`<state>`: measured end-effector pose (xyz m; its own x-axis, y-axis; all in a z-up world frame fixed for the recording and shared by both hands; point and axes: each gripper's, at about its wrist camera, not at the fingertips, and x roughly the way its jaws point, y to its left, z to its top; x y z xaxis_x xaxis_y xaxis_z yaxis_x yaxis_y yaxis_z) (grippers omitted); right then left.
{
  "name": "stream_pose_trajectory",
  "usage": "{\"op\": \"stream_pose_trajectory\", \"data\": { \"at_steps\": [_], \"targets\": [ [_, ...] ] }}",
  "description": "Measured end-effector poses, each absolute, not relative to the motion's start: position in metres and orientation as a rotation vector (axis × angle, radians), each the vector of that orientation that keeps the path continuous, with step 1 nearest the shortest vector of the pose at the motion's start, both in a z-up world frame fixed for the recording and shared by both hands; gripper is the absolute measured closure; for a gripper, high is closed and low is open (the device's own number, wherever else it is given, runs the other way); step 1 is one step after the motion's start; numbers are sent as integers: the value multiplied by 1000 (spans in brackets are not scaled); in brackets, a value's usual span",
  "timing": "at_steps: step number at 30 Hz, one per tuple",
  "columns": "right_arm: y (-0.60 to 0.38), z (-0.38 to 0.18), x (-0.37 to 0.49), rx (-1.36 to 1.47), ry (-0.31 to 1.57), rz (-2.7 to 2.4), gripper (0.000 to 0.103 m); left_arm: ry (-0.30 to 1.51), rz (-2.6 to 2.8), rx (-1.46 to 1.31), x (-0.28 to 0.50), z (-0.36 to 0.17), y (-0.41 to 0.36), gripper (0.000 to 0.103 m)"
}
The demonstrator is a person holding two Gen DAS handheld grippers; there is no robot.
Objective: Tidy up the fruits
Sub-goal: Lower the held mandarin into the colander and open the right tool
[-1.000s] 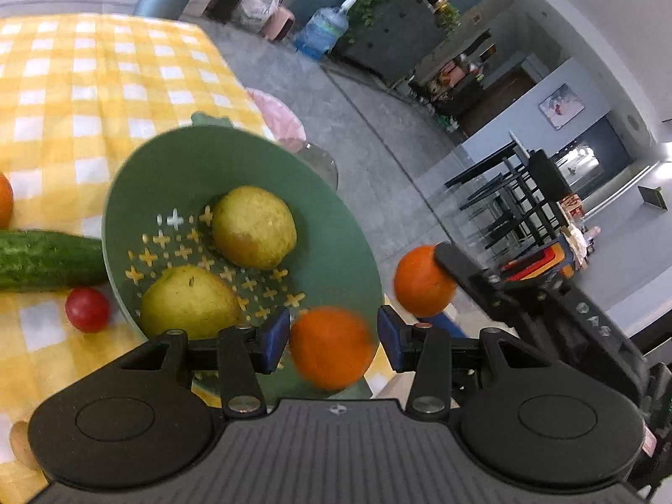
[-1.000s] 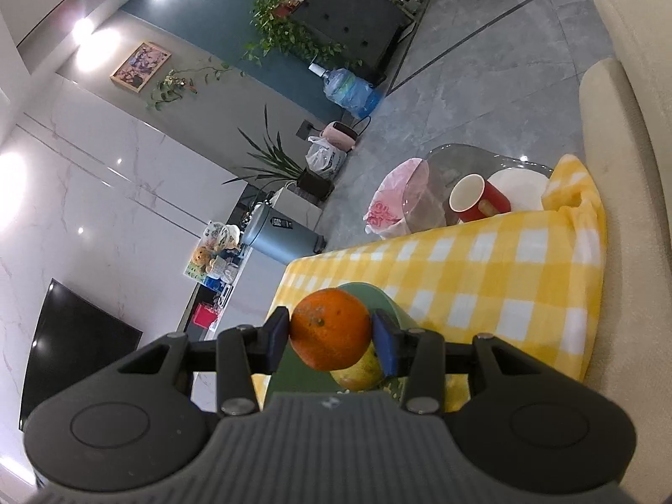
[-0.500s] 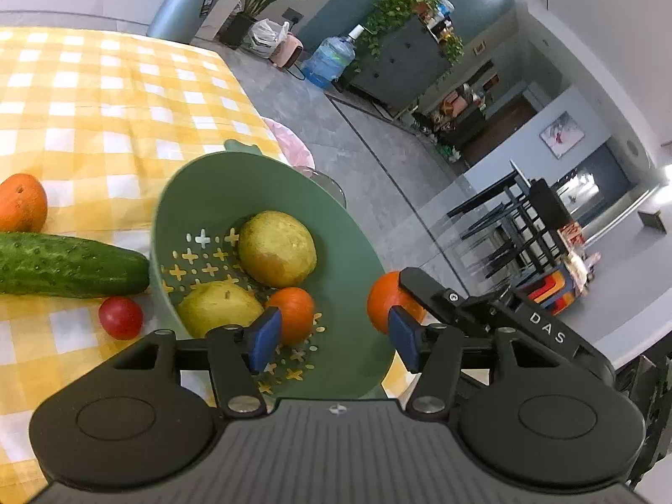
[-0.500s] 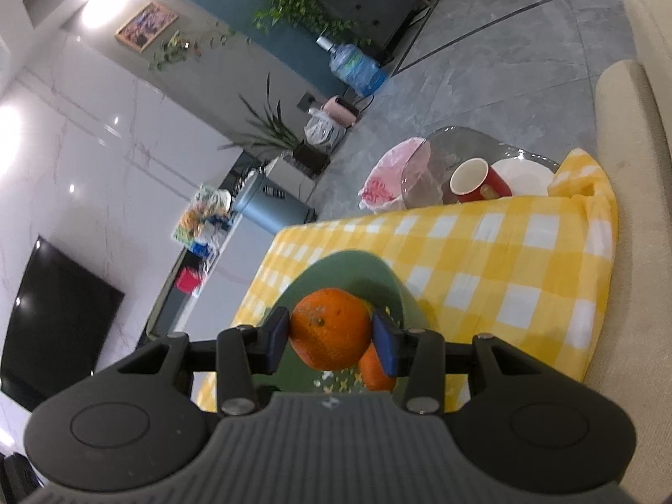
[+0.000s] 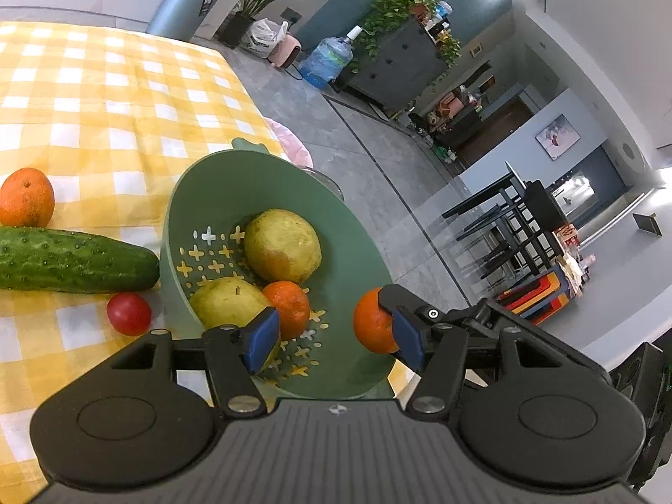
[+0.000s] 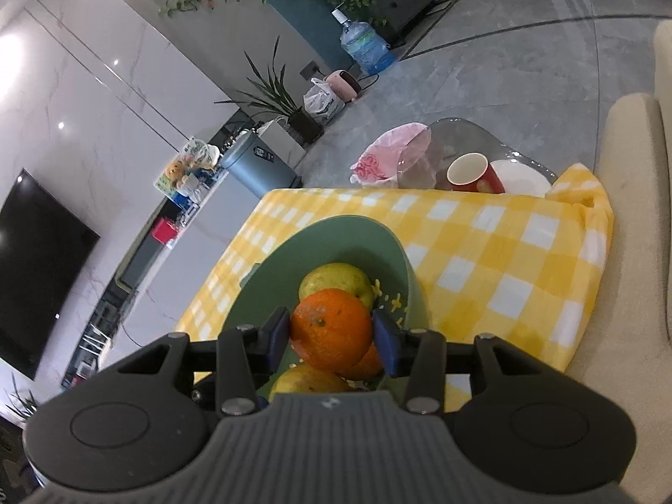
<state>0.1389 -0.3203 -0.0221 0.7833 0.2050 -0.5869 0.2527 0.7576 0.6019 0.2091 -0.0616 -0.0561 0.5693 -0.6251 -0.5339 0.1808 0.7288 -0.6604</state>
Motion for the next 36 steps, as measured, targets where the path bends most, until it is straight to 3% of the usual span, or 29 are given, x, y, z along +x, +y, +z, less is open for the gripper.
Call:
{"op": "stream_pose_trajectory", "data": {
  "at_steps": [2,4,6,14,16,25,36],
  "targets": [
    [-321,-22,139,722,689,-34,57,842,-501,-596,210,-58,-61,33],
    [-323,-22,138,750,678,-15,44,845,-498,-597,210,-58,-60,31],
    [-327,-23,136,807,659,14,38,846,-495,-600,210,-59,-60,31],
    [-325,-19,135,816,635,14,35,838,-484,-586,208,-57,-60,30],
    [-325,-19,135,816,634,8,29,833,-477,-579,206,-56,-60,29],
    [-318,-12,132,759,621,-9,26,818,-397,-482,190,-39,-56,24],
    [-289,6,130,701,602,56,31,810,-313,-451,156,-15,-27,23]
  ]
}}
